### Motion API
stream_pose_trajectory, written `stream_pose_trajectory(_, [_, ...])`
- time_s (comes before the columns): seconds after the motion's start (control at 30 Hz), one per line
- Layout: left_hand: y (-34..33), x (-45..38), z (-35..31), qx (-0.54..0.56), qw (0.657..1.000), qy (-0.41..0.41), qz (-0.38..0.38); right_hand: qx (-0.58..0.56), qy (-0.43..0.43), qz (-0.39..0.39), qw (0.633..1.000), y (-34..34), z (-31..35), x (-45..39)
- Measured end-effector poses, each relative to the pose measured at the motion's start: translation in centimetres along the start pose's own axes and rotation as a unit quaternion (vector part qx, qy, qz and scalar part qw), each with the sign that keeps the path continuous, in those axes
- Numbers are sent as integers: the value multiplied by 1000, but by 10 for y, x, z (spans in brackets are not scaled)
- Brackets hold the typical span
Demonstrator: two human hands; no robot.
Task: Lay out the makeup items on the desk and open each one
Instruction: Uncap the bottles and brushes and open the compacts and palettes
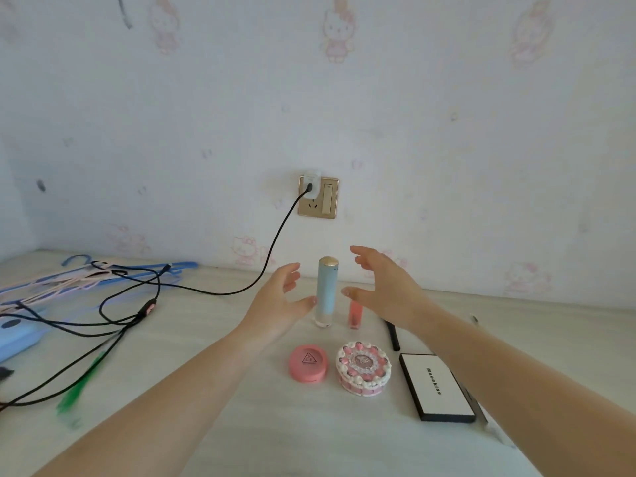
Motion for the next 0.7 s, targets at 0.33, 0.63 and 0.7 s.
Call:
stream_pose_trajectory(0.33, [-33, -45, 40, -18, 998, 22, 55, 85, -44, 26, 995, -42, -16, -44])
stream_pose_trajectory(0.63, [-50, -56, 58, 28, 995, 13, 99, 33, -52, 17, 998, -68, -27, -52])
stream_pose_trajectory(0.7, [-49, -55, 57, 27, 995, 5, 95, 3, -62, 16, 998, -71, -28, -52])
Point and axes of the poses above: each hand's wrist, its own x-axis away from the middle knuckle, its own y-axis out of the back of the hand, z = x × y, the point moved 3 cm from there along -x, towards the middle knuckle, and after that the axes turned 14 degrees about -z, right-handed, at the moved point
